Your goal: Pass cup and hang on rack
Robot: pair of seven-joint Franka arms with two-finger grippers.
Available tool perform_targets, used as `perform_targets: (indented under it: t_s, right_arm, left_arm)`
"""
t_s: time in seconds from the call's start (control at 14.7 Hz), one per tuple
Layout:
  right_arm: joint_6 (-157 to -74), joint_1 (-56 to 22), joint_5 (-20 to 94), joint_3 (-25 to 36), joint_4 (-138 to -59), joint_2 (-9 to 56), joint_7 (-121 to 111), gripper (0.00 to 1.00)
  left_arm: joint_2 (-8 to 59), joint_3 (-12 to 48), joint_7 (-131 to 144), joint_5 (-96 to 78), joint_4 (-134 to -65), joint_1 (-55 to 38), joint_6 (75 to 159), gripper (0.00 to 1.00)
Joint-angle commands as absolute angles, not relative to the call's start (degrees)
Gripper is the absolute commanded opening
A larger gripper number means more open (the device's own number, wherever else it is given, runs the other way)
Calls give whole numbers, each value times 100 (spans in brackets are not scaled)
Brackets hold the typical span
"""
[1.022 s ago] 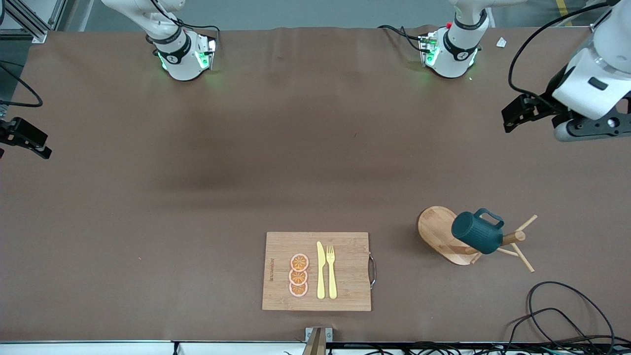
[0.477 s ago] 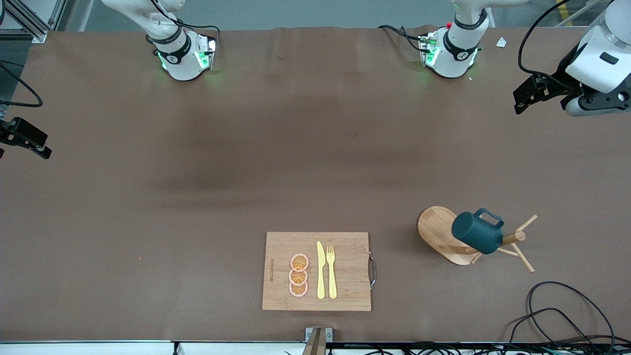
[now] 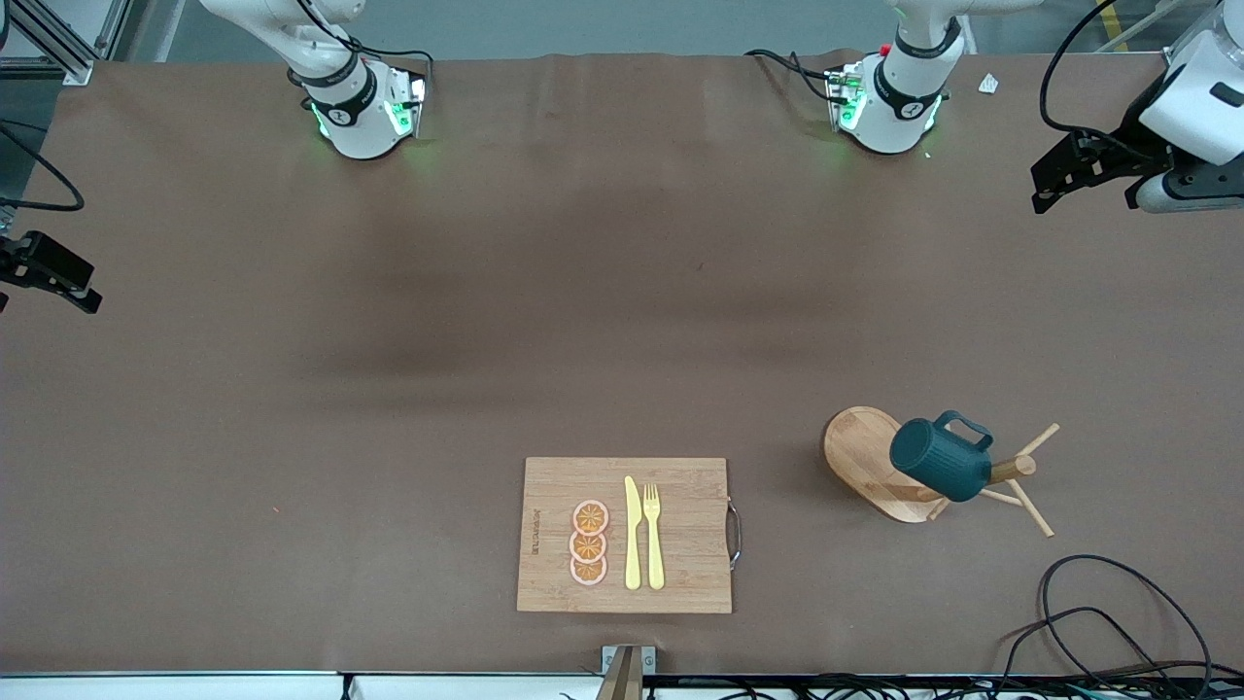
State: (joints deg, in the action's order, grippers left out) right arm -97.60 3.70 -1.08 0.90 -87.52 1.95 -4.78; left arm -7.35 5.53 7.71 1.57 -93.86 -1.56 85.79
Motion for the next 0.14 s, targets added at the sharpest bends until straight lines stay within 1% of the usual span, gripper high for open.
perform_targets:
  t_s: [0.0,0.07]
  right_arm:
    - [-9756,475,-26,26,-8824,88,-527,100]
    - [-9756,475,-26,26,-8824,88,-527,100]
  left_arm:
    - [-747,510,650,44,-9334,-176,8578,100]
    - [-747,510,650,44,-9334,-176,8535,100]
